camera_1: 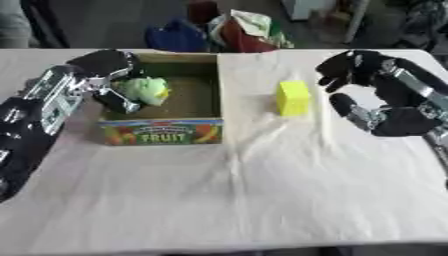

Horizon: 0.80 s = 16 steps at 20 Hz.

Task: Pick up objects on the table and place them in the box.

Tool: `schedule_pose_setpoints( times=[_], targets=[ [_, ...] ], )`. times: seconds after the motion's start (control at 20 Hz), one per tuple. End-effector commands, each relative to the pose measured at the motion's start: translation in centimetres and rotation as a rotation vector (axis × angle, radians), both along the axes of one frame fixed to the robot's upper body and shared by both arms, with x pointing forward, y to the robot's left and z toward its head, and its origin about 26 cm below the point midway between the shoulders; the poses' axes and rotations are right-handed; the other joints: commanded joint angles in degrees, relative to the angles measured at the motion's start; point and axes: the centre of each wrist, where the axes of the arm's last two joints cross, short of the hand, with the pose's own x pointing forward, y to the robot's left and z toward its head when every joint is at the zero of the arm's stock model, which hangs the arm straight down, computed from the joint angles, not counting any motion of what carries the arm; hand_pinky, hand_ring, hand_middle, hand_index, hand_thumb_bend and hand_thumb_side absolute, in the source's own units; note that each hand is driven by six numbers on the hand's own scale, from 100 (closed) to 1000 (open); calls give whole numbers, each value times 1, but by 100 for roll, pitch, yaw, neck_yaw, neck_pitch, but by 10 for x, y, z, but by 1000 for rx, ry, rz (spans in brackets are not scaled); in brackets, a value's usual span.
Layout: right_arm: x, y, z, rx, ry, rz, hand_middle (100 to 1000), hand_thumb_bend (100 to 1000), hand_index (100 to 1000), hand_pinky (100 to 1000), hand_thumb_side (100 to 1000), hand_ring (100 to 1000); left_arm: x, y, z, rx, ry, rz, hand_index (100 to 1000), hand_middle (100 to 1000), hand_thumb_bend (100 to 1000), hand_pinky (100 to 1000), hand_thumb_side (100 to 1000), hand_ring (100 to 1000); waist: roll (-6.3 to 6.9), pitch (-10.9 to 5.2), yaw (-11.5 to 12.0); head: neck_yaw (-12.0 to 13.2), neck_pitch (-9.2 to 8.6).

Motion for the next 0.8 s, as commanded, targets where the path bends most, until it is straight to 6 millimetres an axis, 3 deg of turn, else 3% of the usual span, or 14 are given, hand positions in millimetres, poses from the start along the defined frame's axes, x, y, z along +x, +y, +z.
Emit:
schedule_pose_setpoints(
  times=[0.05,0.35,0.45,0.8],
  targets=[
    [1,-4,8,-8,-18,-5,764,211,767,686,415,738,1,3,16,-5,-56,-5,722,612,493,664,375,613,5,-65,15,-18,-42],
    [1,-5,7,-14,-13,-8,764,210,766,686,418,737,-5,8,43,-26,-86,-26,741,637,525,678,415,629,29,-76,43,-35,-35],
    [1,-7,6,-17,-11,-11,763,209,767,685,422,736,-11,11,65,-26,-123,-53,775,687,552,701,465,658,45,-91,67,-51,-34],
    [0,-9,6,-25,-8,-16,762,207,767,685,424,736,-41,39,144,-27,-257,-48,766,674,559,700,432,654,93,-96,88,-77,-74]
  ],
)
